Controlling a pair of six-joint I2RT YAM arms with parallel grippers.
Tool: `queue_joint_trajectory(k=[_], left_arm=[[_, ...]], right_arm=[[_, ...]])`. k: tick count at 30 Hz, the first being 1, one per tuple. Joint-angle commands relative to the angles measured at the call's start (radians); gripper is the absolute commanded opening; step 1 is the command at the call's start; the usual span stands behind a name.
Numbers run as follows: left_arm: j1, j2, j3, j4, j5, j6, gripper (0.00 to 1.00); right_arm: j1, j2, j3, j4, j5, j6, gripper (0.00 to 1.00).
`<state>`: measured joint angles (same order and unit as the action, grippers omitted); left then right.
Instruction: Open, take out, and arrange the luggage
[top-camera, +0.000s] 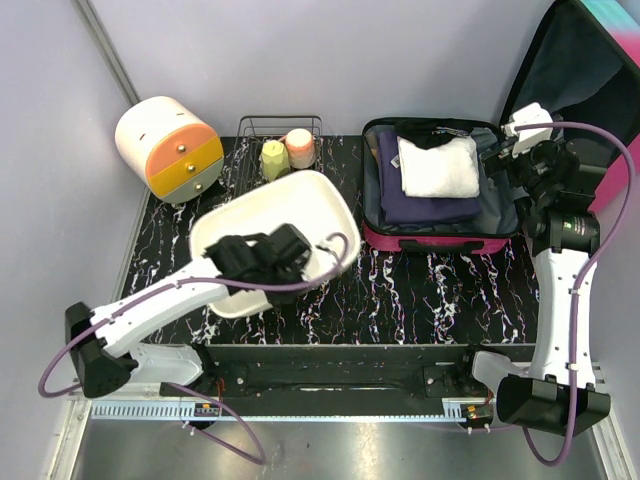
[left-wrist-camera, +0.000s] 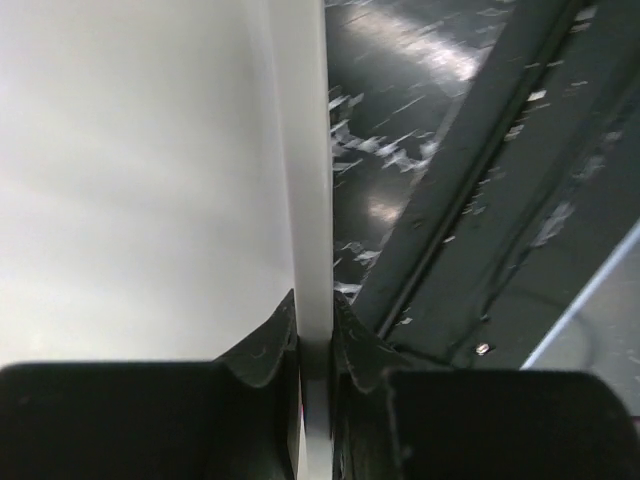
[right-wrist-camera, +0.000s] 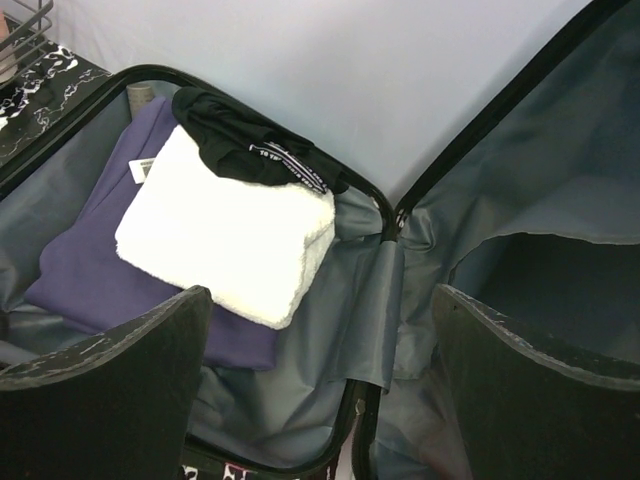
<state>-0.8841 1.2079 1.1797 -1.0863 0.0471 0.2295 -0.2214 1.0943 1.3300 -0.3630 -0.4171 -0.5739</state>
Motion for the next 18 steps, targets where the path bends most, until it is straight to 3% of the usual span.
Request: queue_joint_trajectory(k=[1, 5, 10, 18], left_arm=[[-0.154, 0.106, 0.018, 0.173, 0.100, -0.120, 0.00], [-0.182, 0.272, 0.066, 0.250, 0.198, -0.180, 0.00], [-0.233, 0.427, 0.028, 0.304, 0.198, -0.142, 0.00], [-0.289, 0.427, 0.001, 0.278, 0.206, -0.150, 0.00]], right_arm=[[0.022, -0.002, -0.003, -0.024, 0.027, 0.029, 1.00], [0.024, -0.011, -0.028, -0.045, 0.041, 0.037, 1.00], [0.024, -0.045, -0.075, -0.083, 0.026, 0.020, 1.00], [0.024, -0.070, -0.106, -0.083, 0.021, -0.012, 1.00]])
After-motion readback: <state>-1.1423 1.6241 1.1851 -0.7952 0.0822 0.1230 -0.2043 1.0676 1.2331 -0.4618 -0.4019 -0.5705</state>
